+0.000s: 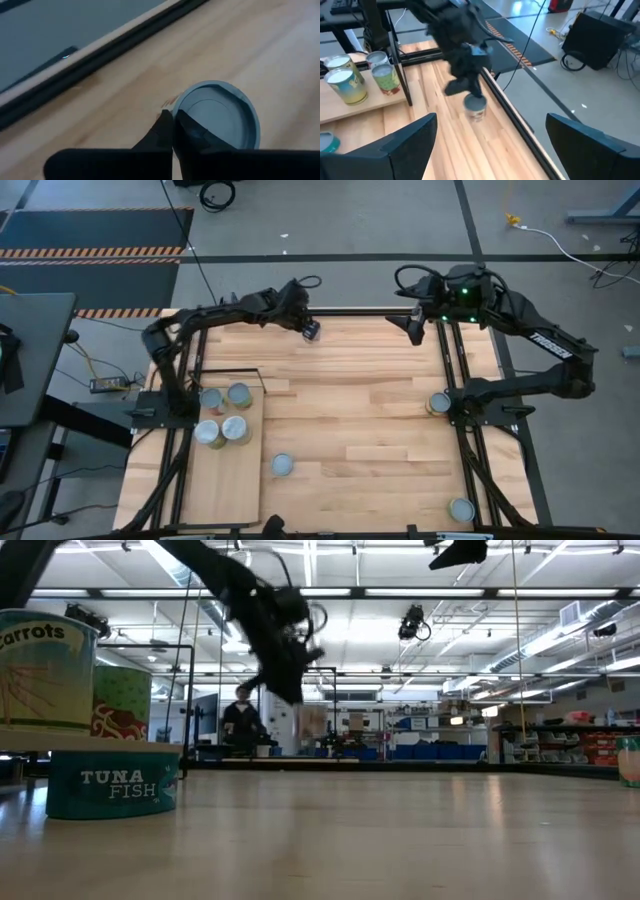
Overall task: Pick and place cans onto a shelf
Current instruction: Put the small white can on the shelf
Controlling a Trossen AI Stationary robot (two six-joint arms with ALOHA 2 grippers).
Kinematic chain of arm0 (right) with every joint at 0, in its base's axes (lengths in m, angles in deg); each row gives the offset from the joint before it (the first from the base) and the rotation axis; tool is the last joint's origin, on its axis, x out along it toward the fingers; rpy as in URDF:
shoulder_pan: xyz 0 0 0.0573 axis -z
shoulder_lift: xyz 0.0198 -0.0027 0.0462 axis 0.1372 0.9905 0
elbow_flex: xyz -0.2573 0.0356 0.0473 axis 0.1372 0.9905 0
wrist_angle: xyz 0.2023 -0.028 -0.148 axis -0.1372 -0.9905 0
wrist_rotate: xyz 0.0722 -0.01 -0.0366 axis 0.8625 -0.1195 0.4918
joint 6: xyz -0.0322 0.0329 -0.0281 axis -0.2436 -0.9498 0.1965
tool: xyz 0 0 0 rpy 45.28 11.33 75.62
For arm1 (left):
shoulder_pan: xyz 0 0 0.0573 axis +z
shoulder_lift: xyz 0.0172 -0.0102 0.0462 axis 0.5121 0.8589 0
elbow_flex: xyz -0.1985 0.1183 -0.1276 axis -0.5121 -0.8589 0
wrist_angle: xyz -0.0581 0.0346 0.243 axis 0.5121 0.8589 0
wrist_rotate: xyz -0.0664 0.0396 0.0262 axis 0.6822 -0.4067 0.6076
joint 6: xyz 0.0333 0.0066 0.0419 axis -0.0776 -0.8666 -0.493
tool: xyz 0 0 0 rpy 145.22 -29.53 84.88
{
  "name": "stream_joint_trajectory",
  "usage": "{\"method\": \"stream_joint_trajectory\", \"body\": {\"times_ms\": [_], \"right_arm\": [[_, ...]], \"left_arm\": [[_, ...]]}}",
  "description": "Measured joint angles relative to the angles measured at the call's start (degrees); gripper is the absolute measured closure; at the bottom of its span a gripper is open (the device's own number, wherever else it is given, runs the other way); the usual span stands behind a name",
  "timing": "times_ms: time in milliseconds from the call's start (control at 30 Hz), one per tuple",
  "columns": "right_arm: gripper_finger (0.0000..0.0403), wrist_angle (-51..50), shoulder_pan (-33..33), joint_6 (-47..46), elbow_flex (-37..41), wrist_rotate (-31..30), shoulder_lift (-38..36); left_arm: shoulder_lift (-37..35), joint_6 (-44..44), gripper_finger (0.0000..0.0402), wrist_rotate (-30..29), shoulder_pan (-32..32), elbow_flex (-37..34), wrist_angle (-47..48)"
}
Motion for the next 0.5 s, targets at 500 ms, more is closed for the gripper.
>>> {"method": "stream_joint_trajectory", "body": {"times_ms": [500], "right_arm": [[0.0027, 5.9, -2.6, 9.1, 0.0, 1.6, 5.9]], "left_arm": [[-24.1, 0.6, 0.0396, 2.0, -20.5, 0.1, 10.2]]}}
